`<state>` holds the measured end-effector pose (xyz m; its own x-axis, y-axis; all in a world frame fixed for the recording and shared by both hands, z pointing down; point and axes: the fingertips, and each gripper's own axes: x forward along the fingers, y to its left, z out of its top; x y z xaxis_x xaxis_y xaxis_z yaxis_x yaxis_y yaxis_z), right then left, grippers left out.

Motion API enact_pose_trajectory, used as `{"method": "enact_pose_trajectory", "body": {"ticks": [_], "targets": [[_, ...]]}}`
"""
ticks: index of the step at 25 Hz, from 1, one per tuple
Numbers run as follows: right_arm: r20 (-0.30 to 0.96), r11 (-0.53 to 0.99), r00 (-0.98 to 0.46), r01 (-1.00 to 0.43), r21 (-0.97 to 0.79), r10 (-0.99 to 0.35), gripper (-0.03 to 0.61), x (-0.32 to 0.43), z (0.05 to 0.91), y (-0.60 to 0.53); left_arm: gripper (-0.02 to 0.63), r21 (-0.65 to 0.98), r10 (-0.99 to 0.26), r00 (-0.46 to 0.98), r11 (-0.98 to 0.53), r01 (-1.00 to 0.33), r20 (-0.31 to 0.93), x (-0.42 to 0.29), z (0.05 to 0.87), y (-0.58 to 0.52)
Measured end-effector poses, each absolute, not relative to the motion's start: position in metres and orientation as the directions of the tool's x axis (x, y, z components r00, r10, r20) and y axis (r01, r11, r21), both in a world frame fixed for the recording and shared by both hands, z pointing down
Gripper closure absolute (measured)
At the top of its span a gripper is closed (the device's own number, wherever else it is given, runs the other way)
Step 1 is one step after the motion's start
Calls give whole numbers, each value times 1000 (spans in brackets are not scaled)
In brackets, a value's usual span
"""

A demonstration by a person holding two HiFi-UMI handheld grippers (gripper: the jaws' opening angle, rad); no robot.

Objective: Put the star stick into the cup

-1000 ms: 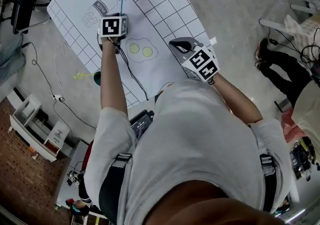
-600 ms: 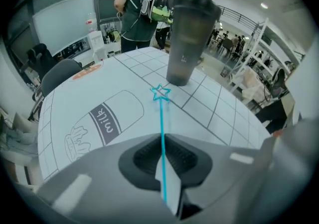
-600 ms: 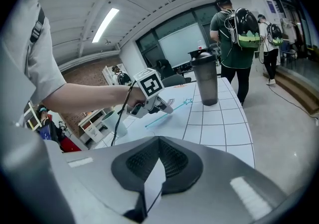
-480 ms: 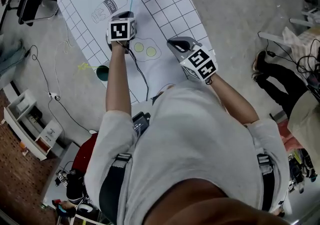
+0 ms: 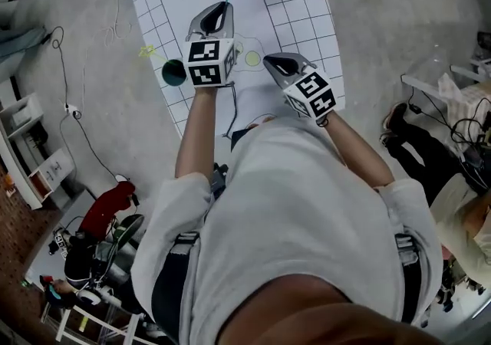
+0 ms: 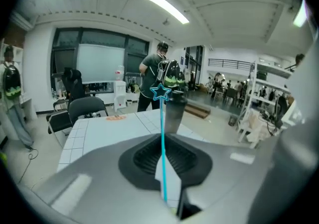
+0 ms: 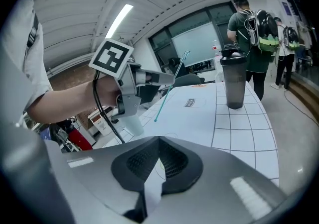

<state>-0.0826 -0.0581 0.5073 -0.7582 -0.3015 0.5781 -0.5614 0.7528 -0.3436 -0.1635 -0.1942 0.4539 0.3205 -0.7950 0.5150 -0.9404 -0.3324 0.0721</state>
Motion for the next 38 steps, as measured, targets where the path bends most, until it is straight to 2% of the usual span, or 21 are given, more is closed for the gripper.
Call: {"method": "enact_pose_trajectory", "body": {"ticks": [7, 12, 20, 25, 31, 35, 38], "targets": [[575, 819, -782, -481, -312, -240, 578, -125, 498, -29, 597, 9, -941, 186, -192, -981, 281, -196, 381, -140], [581, 835, -786, -455, -310, -213, 578, -147, 498, -9, 597, 69, -983, 38, -26, -997, 179, -246, 360, -108], [590, 878, -793, -380, -291, -148, 578, -186, 496, 12, 596, 110, -982, -146, 159, -981, 117, -322, 341, -54], [601, 891, -789, -358, -279, -130, 578, -205, 496, 20, 596, 273, -947, -304, 321, -907, 104, -377, 359, -23], [630, 888, -763, -380, -260, -142, 578, -211, 500, 28, 597, 430, -943, -317, 328, -841, 101, -400, 393, -22], [645, 872, -744, -421, -251, -174, 578, -210, 502, 31, 595, 469, -938, -325, 343, -814, 123, -415, 419, -23], [652, 852, -731, -459, -253, -200, 578, -209, 503, 34, 595, 437, -946, -265, 321, -840, 186, -411, 437, -28]]}}
